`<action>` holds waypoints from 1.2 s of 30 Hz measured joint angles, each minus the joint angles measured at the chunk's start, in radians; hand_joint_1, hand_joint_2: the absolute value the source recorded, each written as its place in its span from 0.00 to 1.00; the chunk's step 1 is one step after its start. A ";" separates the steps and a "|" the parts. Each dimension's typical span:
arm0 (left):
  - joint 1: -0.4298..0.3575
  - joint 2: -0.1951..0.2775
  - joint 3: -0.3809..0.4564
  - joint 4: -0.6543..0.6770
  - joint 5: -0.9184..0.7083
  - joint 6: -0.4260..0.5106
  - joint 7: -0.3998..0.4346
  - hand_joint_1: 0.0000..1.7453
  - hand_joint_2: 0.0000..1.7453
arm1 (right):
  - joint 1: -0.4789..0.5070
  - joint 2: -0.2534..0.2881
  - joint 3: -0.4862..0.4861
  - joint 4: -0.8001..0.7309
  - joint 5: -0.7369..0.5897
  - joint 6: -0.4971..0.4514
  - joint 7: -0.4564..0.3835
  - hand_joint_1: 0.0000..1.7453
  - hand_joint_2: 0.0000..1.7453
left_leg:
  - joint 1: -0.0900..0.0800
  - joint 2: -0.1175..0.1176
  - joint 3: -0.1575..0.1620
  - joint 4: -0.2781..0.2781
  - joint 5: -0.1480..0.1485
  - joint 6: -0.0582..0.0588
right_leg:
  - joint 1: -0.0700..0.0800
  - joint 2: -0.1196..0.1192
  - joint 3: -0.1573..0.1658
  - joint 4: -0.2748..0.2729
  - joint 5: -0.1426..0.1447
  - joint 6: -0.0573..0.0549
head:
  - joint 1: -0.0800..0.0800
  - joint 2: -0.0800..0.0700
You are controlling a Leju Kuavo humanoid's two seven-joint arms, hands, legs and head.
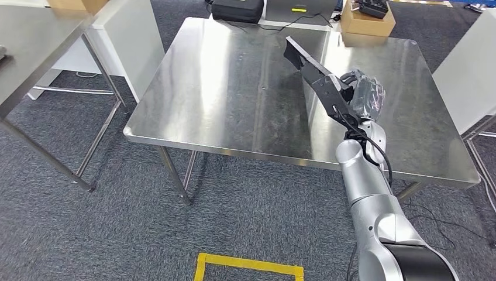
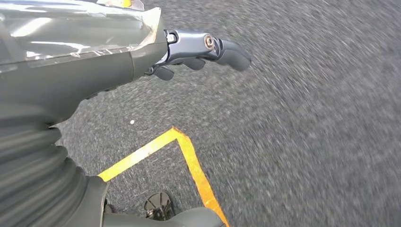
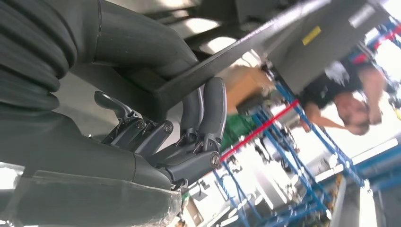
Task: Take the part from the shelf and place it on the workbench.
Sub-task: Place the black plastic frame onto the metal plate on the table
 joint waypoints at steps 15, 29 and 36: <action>0.004 0.003 -0.004 0.003 0.031 0.003 -0.012 0.00 1.00 | -0.035 -0.060 -0.004 0.211 0.250 0.140 0.346 1.00 1.00 | 0.003 0.065 -0.139 0.282 -0.123 -0.056 | -0.003 -0.047 0.128 -0.280 0.115 -0.038 | -0.015 0.000; 0.002 -0.001 -0.010 0.004 0.033 0.017 -0.006 0.00 1.00 | -0.030 -0.095 0.019 0.283 0.316 0.185 0.406 0.00 0.00 | -0.001 0.071 0.019 0.000 -0.021 -0.001 | 0.000 -0.003 -0.016 0.013 -0.004 -0.003 | 0.002 0.000; 0.002 -0.015 -0.011 0.010 0.045 -0.014 0.050 0.00 0.00 | -0.010 -0.079 0.027 0.300 0.328 0.168 0.405 0.00 0.00 | -0.009 0.037 0.011 0.012 -0.026 -0.009 | -0.009 0.002 0.116 -0.276 0.118 0.017 | 0.002 0.000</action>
